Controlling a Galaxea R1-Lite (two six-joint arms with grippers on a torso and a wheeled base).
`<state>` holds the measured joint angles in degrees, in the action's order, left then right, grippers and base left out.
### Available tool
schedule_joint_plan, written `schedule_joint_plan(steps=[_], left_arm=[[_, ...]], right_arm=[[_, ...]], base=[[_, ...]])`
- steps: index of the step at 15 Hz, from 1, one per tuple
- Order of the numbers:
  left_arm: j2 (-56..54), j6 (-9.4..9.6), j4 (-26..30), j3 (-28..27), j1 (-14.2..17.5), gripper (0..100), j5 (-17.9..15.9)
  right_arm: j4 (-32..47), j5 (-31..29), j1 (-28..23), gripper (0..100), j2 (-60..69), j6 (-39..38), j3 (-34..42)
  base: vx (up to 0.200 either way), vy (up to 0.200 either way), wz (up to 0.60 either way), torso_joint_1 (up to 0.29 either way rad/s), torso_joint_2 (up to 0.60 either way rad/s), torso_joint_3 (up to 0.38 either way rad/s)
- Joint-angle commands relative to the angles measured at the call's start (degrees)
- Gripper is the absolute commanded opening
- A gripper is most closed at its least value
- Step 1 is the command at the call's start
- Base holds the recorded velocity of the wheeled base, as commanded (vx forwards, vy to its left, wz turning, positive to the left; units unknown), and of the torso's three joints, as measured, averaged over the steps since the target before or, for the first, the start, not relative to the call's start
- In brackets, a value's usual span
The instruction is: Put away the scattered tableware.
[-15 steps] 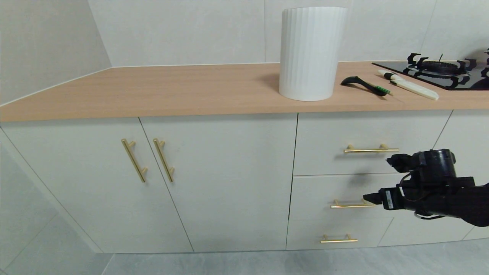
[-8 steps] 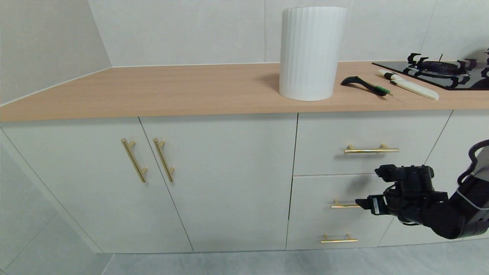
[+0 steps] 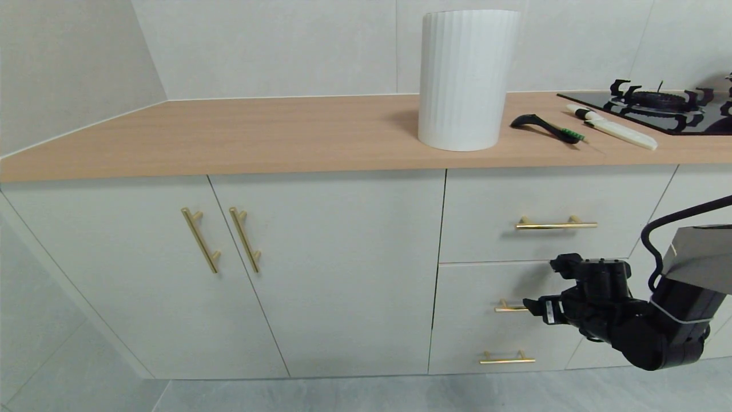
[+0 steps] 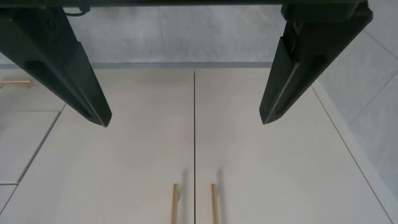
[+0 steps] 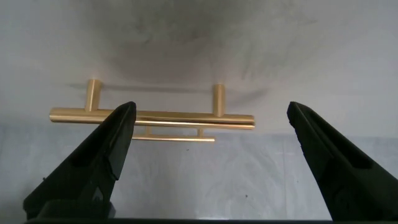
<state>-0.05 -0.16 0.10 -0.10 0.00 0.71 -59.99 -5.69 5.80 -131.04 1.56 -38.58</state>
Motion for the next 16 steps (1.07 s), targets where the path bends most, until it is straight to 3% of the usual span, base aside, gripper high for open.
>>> schedule_joint_plan(steps=[1, 5, 16], left_arm=[[0.0, -0.02, 0.0, 0.0, 0.0, 100, 0.1], [0.0, -0.02, 0.0, 0.0, 0.0, 100, 0.1], [0.0, -0.02, 0.0, 0.0, 0.0, 100, 0.0]], right_arm=[[-1.2, -0.4, 0.7, 100, -2.3, 0.0, -0.4], [-7.2, -2.8, 1.1, 100, -5.7, 0.0, -1.1], [-6.9, -3.2, 0.8, 100, -6.8, 1.8, -0.9]], base=[[0.000, 0.000, 0.00, 0.000, 0.00, 0.000], [0.000, 0.000, 0.00, 0.000, 0.00, 0.000], [0.000, 0.000, 0.00, 0.000, 0.00, 0.000]])
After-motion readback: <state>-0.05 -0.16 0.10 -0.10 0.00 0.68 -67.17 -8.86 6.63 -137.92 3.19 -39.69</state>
